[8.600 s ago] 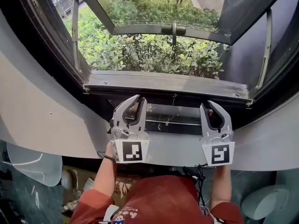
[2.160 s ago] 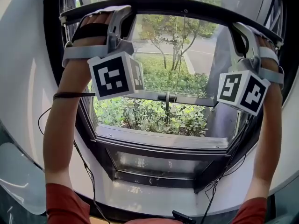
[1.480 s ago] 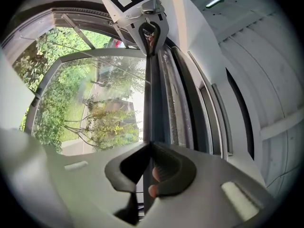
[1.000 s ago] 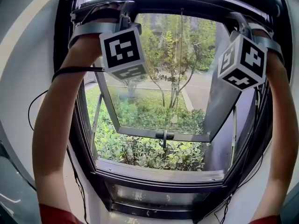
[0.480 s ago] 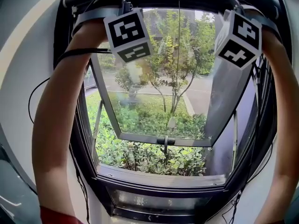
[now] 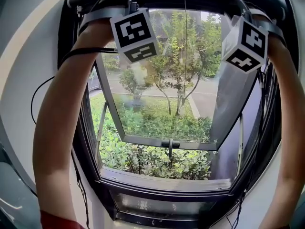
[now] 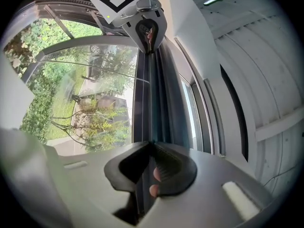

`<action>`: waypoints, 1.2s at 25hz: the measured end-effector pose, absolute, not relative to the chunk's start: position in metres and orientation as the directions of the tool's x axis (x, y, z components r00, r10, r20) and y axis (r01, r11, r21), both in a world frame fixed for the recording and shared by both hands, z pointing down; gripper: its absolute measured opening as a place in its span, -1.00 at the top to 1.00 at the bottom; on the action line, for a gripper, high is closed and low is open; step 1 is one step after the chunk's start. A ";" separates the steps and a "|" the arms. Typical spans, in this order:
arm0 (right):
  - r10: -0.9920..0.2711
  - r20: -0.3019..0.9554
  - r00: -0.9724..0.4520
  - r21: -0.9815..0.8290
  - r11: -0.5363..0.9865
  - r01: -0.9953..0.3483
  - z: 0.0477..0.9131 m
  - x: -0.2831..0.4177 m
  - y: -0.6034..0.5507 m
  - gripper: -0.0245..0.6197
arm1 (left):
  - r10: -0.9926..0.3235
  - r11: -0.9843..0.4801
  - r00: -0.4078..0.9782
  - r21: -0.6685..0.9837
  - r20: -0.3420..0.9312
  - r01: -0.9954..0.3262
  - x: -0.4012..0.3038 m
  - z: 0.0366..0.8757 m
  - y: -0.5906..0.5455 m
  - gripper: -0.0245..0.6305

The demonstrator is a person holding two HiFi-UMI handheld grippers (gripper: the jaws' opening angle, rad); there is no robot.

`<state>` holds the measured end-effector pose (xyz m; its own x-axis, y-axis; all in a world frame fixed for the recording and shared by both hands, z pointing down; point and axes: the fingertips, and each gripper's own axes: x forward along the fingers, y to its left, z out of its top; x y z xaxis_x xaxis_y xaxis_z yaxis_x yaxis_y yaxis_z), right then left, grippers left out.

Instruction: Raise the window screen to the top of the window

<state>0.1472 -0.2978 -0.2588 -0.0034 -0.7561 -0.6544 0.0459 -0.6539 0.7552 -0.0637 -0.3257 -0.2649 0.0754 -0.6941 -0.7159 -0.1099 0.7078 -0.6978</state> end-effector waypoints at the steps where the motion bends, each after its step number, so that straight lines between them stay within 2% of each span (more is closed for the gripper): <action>1: -0.754 -0.656 -0.006 0.753 -0.656 0.050 -0.258 0.147 -0.298 0.79 | -0.688 0.713 0.077 -0.692 -0.721 -0.110 -0.064 -0.264 -0.326 0.81; 8: -0.765 -0.643 -0.024 0.765 -0.644 0.031 -0.249 0.148 -0.295 0.64 | -0.692 0.708 0.089 -0.697 -0.717 -0.114 -0.063 -0.253 -0.324 0.71; 15: -0.778 -0.627 -0.035 0.779 -0.628 0.002 -0.226 0.155 -0.295 0.64 | -0.698 0.680 0.128 -0.708 -0.705 -0.191 -0.068 -0.224 -0.318 0.67; 24: -0.789 -0.611 -0.062 0.790 -0.602 -0.116 -0.193 0.162 -0.294 0.64 | -0.710 0.642 0.141 -0.717 -0.690 -0.272 -0.083 -0.191 -0.325 0.66; 30: -0.786 -0.611 -0.096 0.783 -0.583 -0.217 -0.165 0.157 -0.288 0.64 | -0.722 0.579 0.158 -0.713 -0.674 -0.395 -0.090 -0.166 -0.324 0.66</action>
<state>0.1574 -0.2883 -0.1652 -0.0958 -0.7857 -0.6111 -0.2168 -0.5828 0.7832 -0.0896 -0.3235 -0.1655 0.1582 -0.7217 -0.6739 -0.3950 0.5792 -0.7131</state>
